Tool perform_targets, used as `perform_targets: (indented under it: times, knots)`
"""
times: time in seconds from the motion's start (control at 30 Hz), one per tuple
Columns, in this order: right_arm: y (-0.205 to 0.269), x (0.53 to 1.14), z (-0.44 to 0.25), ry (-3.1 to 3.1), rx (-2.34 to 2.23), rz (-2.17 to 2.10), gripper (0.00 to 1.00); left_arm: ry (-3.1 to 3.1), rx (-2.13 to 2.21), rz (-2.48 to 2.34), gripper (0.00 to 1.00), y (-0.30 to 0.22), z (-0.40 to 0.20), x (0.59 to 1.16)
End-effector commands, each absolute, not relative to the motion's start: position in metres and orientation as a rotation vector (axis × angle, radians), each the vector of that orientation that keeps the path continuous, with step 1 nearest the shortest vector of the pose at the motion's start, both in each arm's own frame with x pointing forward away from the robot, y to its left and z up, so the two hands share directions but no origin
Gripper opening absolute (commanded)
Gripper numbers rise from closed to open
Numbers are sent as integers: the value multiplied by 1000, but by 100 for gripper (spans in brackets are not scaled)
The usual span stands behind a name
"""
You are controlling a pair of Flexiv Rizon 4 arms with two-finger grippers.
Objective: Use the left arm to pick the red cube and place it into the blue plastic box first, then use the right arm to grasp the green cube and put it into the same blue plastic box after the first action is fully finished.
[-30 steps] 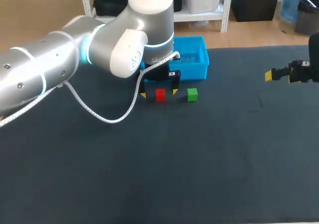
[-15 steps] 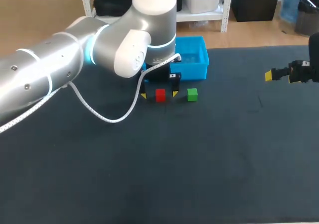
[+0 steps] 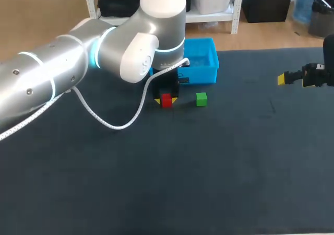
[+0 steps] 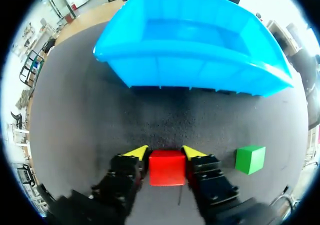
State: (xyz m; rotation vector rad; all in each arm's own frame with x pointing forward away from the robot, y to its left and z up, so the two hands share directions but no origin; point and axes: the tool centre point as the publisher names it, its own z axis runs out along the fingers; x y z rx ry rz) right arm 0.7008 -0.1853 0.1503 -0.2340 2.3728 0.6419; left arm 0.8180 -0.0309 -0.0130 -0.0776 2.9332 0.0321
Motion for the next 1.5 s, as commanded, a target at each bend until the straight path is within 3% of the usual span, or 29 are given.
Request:
perform_targets:
  times: [0.03,0.8,1.13,1.5]
  knots:
    - [-185,701,150,2373,-234,640,100,2933,-79,37,0,-31,-12,818]
    - [-185,701,150,2373,-234,640,100,2756,24,-122,0,-12,95,798]
    - [-185,701,150,2373,-234,640,100,2723,40,-152,0,-9,99,796]
    - [-185,701,150,2373,-234,640,100,2649,148,-214,0,-25,115,829]
